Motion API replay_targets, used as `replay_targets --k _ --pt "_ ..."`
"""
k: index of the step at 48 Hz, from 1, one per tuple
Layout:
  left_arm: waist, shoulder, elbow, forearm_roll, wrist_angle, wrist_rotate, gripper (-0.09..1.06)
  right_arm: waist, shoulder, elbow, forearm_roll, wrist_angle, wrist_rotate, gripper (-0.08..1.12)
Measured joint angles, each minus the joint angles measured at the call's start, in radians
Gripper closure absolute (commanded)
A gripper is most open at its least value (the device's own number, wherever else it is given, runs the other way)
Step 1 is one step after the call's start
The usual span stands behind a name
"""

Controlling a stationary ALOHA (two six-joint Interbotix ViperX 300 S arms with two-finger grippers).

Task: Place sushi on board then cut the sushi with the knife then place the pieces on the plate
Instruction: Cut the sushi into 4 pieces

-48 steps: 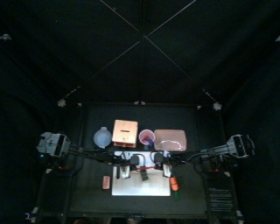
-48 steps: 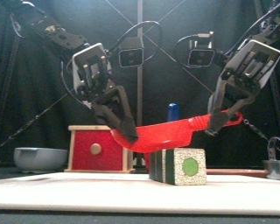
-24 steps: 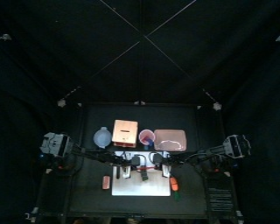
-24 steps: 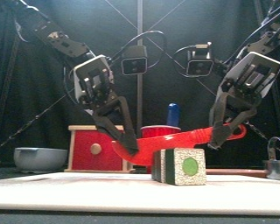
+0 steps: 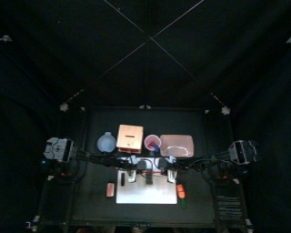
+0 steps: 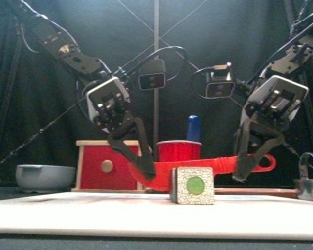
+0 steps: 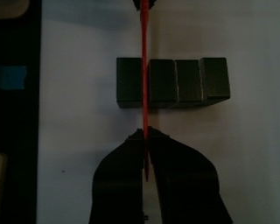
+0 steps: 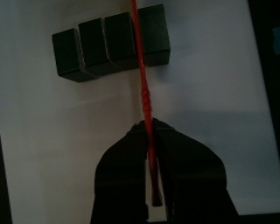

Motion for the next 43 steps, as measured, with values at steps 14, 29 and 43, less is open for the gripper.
replay_targets --k 14,29,43 --pt "0.02 0.014 -0.002 0.02 -0.002 0.002 0.56 -0.02 0.012 0.0 -0.003 0.002 0.002 0.66" --pt "0.025 0.021 -0.003 0.02 -0.002 0.0 0.56 -0.021 0.037 0.0 0.005 -0.002 0.0 0.67" --pt "0.018 0.021 -0.009 0.018 0.005 -0.003 0.56 -0.002 0.038 -0.005 0.04 0.008 0.0 0.67"
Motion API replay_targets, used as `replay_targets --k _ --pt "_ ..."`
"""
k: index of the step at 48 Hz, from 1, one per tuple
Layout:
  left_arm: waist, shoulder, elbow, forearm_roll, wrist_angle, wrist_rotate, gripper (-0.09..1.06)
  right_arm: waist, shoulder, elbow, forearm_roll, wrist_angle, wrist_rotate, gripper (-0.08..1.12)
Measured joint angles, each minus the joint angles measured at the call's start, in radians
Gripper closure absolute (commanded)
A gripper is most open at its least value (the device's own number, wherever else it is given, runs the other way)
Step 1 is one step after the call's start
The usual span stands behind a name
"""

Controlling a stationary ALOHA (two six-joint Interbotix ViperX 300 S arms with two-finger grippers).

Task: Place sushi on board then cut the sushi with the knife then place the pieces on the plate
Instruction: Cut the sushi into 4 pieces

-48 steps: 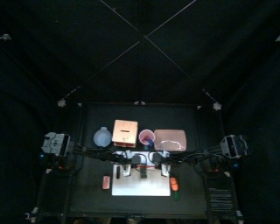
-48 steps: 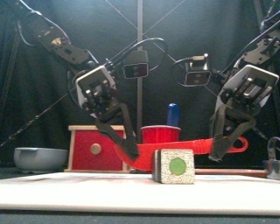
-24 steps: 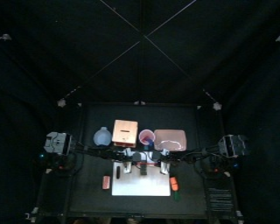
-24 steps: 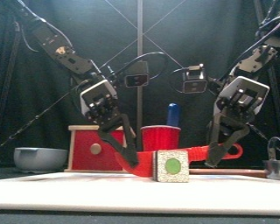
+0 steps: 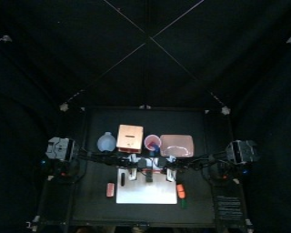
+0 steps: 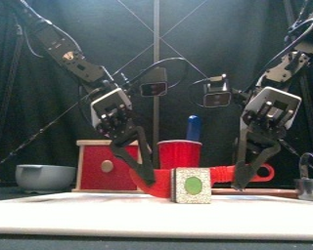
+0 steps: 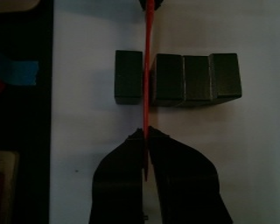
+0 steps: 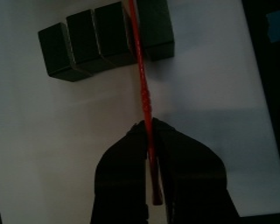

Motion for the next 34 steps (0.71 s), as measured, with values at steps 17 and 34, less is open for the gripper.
replay_targets --k 17,34 --pt "-0.029 0.0 -0.006 -0.038 0.012 0.0 0.57 0.026 0.0 -0.009 0.02 0.018 0.0 0.67" --pt "-0.034 -0.006 -0.011 -0.043 0.015 0.002 0.57 0.023 -0.009 -0.014 0.009 0.035 -0.002 0.67"
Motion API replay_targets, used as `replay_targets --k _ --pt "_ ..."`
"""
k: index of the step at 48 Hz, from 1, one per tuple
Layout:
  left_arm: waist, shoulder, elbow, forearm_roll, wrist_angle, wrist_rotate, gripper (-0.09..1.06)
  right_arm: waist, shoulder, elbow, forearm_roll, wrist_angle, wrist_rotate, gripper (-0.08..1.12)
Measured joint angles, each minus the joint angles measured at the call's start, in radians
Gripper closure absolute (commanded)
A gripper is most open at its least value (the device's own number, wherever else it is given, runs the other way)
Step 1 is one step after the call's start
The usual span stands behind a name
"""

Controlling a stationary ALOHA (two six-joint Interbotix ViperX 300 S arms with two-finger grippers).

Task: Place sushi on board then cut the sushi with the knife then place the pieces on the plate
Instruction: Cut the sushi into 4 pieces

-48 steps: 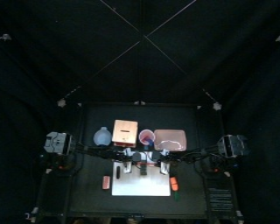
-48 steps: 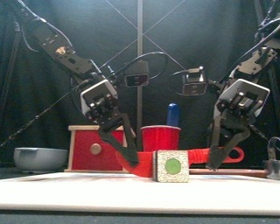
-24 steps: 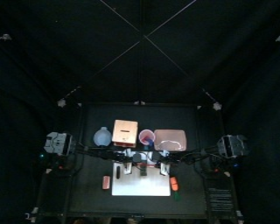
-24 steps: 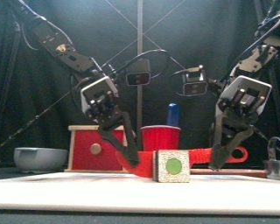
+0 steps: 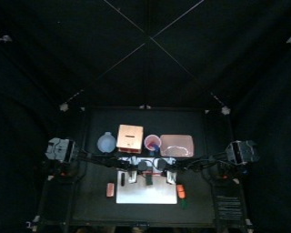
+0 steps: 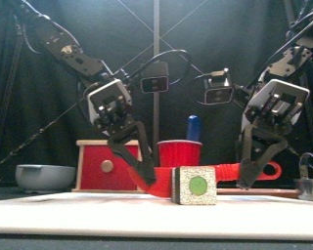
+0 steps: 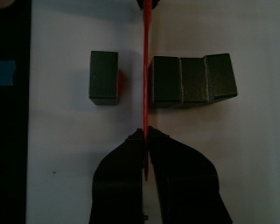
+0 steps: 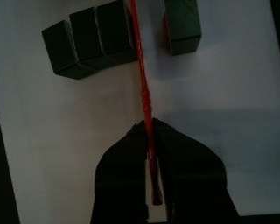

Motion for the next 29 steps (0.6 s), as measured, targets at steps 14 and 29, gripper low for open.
replay_targets --k 14,29 --pt "0.006 -0.081 -0.006 0.032 0.031 0.0 0.57 -0.015 -0.112 -0.014 -0.025 0.069 0.002 0.67" --pt "-0.021 -0.112 -0.006 0.035 0.049 -0.008 0.57 -0.005 -0.155 -0.017 0.003 0.074 0.002 0.67"
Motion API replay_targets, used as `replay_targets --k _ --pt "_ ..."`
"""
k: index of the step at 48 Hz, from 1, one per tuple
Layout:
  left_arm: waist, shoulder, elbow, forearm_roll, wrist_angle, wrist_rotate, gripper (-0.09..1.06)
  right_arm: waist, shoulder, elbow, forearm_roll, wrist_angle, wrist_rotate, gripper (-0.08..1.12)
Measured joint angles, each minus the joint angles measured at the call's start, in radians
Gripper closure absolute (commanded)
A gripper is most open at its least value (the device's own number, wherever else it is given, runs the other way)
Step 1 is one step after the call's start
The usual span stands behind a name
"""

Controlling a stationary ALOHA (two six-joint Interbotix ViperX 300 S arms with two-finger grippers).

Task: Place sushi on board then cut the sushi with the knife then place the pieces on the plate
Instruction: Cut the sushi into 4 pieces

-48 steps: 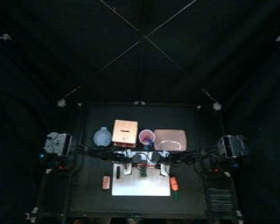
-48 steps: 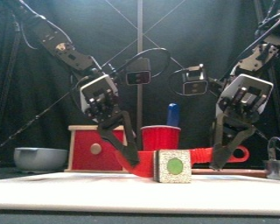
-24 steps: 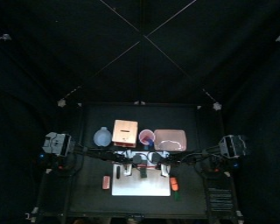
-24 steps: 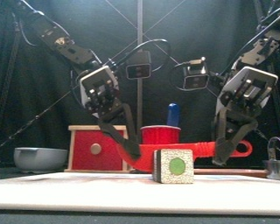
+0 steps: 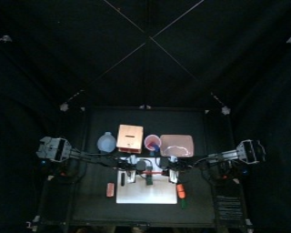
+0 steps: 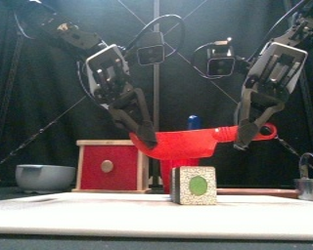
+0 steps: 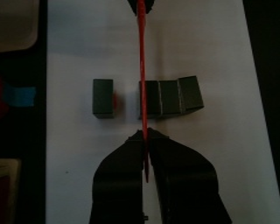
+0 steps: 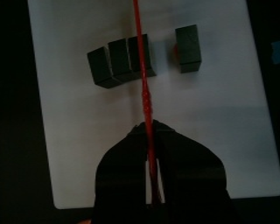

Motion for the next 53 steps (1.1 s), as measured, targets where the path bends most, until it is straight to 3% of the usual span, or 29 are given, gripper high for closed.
replay_targets --k 28,53 --pt "-0.029 0.02 -0.002 -0.075 0.002 0.005 0.57 0.031 0.043 -0.006 0.026 -0.002 0.002 0.67" --pt "-0.032 0.04 -0.005 -0.081 0.0 0.003 0.57 0.035 0.057 -0.006 0.029 -0.005 0.002 0.67"
